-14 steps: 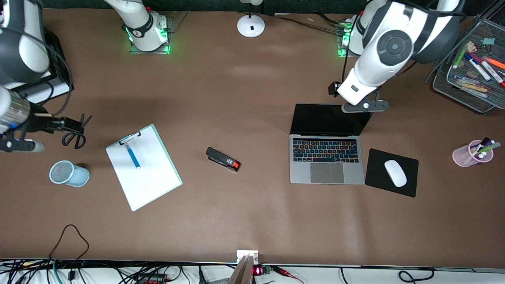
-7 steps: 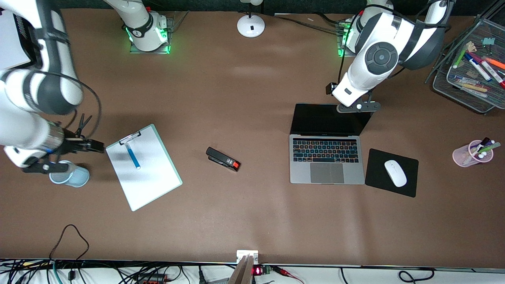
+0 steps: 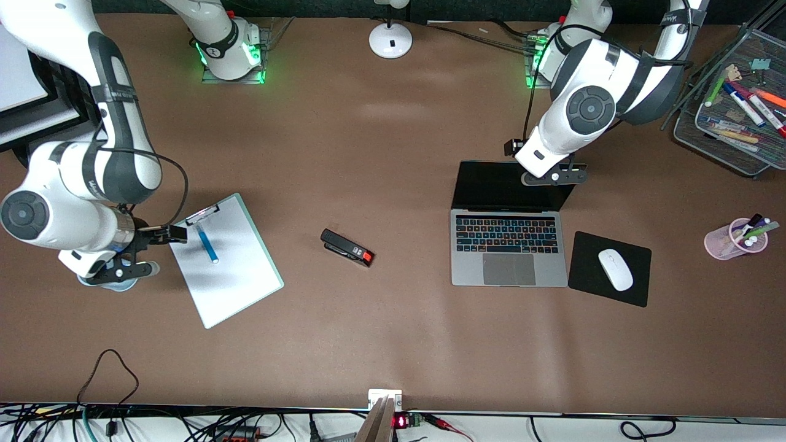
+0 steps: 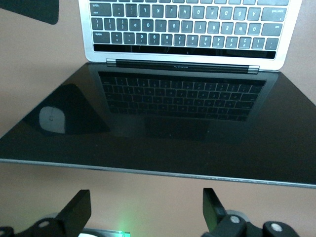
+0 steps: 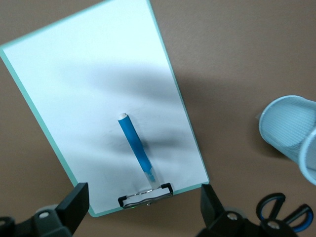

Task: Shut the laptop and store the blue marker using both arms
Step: 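Lower the right gripper over the blue marker while the left gripper reaches the lid, then grasp the blue marker with the right gripper while the left gripper pushes the lid, then lift the marker with the right gripper while the left gripper presses the lid shut, then carry the marker to the light blue cup while the left gripper withdraws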

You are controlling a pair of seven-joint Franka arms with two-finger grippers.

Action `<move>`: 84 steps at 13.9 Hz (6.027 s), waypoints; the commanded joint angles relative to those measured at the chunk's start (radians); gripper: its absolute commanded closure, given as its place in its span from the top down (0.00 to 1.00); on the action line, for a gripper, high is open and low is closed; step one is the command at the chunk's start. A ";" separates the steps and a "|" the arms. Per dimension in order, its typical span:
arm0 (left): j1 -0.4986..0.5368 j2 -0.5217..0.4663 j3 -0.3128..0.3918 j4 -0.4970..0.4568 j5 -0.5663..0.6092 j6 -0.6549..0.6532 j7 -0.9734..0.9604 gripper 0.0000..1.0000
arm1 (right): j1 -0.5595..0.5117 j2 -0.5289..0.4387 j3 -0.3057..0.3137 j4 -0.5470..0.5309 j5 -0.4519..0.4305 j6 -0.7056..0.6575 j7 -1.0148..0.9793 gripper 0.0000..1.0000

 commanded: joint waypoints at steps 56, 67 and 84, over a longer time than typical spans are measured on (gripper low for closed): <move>-0.031 0.708 0.096 0.518 0.360 0.408 -0.002 1.00 | 0.008 0.217 0.045 0.003 0.046 0.200 -0.207 0.14; 0.042 0.338 0.093 0.526 0.364 0.158 0.009 1.00 | -0.032 0.082 0.044 0.078 0.165 0.175 -0.325 0.02; 0.064 -0.061 0.089 0.526 0.213 -0.230 0.010 1.00 | -0.271 -0.039 0.041 0.140 0.563 -0.042 -1.423 0.03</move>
